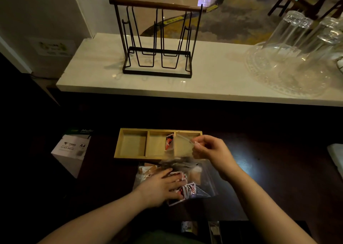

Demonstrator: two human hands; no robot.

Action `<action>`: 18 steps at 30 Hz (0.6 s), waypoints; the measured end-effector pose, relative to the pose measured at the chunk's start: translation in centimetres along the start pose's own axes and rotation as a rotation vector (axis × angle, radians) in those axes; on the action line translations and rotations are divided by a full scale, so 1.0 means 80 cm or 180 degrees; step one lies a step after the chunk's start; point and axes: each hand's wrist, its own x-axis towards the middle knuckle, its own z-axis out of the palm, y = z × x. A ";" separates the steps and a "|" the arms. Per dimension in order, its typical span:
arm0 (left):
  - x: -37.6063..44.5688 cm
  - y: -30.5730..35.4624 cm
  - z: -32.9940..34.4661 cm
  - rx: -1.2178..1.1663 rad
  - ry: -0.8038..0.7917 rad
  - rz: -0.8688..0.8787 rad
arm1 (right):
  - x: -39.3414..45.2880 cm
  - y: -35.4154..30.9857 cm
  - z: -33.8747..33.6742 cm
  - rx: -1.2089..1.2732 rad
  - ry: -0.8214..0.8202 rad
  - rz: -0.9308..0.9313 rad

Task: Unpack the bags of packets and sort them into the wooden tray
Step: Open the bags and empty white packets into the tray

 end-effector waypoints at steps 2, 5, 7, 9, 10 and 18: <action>0.000 -0.004 -0.002 -0.0044 -0.0031 -0.0045 | -0.004 -0.013 0.002 0.0108 0.0023 0.0048; 0.000 -0.013 -0.003 -0.0236 -0.0017 -0.0185 | -0.013 -0.038 -0.002 0.0367 0.0089 0.0036; -0.001 -0.019 -0.007 -0.0361 0.0001 -0.0228 | -0.019 -0.051 -0.008 0.0633 0.0031 0.0073; -0.003 -0.021 -0.018 -0.0601 0.0191 -0.0309 | -0.024 -0.059 -0.013 0.0784 -0.0123 0.0216; -0.005 -0.020 -0.027 -0.0744 0.0366 -0.0444 | -0.025 -0.061 -0.014 0.0862 -0.0215 0.0307; -0.045 -0.033 -0.135 -0.3886 0.1884 -0.2439 | -0.015 -0.039 0.017 0.1159 -0.0332 0.0823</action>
